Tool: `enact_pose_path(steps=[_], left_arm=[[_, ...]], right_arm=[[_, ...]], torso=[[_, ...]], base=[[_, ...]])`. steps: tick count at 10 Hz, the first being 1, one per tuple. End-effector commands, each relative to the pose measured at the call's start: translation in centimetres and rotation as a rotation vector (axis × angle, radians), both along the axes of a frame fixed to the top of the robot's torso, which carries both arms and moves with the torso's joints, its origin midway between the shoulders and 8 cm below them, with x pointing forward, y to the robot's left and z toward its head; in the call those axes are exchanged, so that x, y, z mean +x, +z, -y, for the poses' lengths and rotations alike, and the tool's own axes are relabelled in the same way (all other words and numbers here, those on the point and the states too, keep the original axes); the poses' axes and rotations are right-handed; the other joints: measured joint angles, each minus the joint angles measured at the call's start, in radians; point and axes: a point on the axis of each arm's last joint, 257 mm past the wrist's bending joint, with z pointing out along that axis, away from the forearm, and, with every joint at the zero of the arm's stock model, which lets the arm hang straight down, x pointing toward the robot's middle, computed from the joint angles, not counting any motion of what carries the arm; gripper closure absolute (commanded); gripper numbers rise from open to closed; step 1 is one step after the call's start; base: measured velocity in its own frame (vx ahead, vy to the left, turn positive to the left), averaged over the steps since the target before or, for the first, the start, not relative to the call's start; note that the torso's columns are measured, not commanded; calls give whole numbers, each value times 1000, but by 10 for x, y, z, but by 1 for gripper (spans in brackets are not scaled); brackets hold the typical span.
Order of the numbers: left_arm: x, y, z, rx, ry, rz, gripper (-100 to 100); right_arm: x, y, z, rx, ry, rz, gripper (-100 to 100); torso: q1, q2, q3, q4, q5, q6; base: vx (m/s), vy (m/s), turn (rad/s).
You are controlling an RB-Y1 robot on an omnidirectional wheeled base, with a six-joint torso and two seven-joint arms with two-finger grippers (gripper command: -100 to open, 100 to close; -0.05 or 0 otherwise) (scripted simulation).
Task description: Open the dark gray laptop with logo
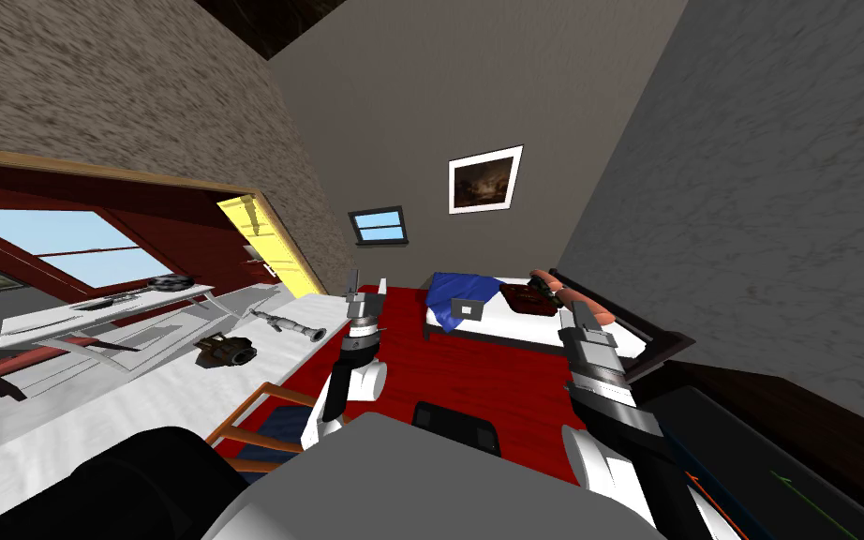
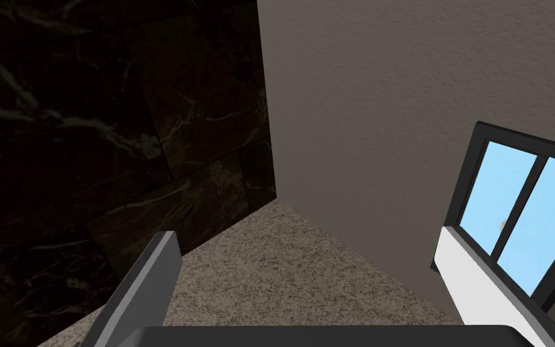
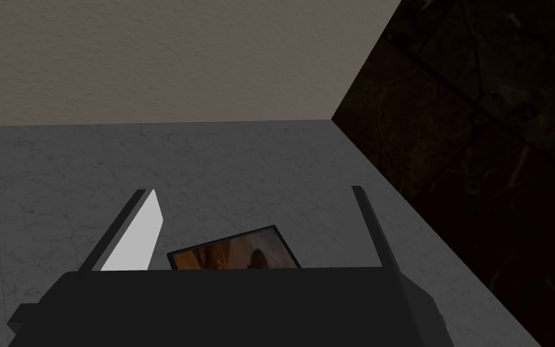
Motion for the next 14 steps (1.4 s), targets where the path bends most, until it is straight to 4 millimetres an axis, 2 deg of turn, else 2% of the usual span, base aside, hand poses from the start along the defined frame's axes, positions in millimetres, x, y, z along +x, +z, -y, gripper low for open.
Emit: enact_pose_path(steps=[1, 9, 10, 11, 14], left_arm=[[0, 0, 0, 0, 0, 0, 0], [0, 0, 0, 0, 0, 0, 0], [0, 0, 0, 0, 0, 0, 0], [0, 0, 0, 0, 0, 0, 0], [0, 0, 0, 0, 0, 0, 0]], right_arm=[[0, 0, 0, 0, 0, 0, 0], [0, 0, 0, 0, 0, 0, 0], [4, -6, -4, -39, 18, -24, -100], [7, -12, -7, -68, 29, -45, -100], [20, -41, -14, -164, 56, -137, -100]], torso=[[0, 40, -82, 41, 0, 0], [0, 618, -1234, 617, 0, 0], [0, 691, -1382, 691, 0, 0], [0, 725, -1451, 724, 0, 0], [1, 737, -1476, 738, 0, 0]], base=[[0, 0, 0], [0, 0, 0], [7, 7, 65], [5, 13, 90], [8, 25, 146]])
